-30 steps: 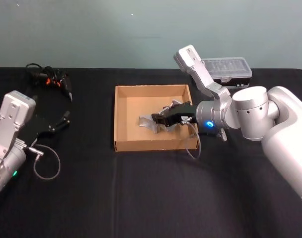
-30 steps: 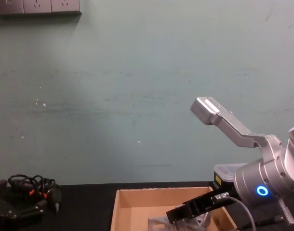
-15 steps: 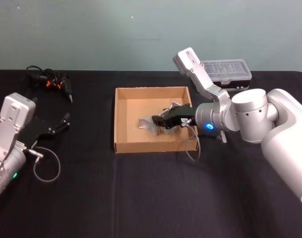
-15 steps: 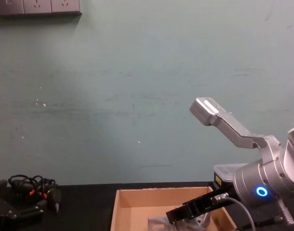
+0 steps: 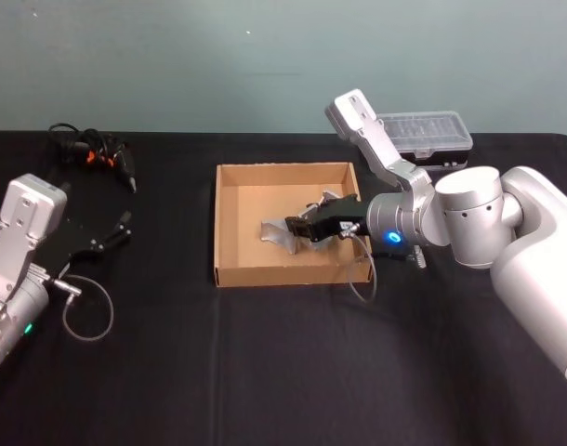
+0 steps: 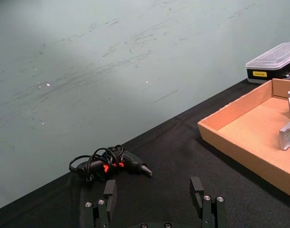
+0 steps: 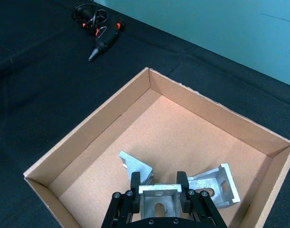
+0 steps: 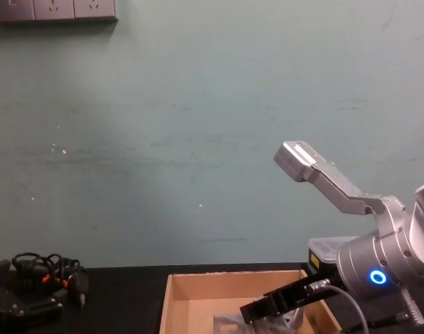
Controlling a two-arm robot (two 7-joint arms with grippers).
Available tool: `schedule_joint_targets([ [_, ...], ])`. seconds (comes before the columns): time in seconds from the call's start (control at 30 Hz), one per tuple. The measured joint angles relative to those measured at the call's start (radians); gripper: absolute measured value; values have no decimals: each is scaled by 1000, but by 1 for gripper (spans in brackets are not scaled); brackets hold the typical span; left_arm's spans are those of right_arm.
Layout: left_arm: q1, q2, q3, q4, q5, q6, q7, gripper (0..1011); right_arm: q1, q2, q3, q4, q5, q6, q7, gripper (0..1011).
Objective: Use one hand to pick up the angle iron from the table and place it into the box.
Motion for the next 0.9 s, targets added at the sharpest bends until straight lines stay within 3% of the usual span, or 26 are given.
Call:
schedule_joint_targets([
  [0.23,0,0,0,0,0,0,0,1011,0,0,0,-1,0,1,-1,490],
  [0.73,0,0,0,0,0,0,0,1011,0,0,-1,-1,1,2,-2,940],
  [0.9,0,0,0,0,0,0,0,1011,0,0,-1,-1,1,2,-1,1000],
])
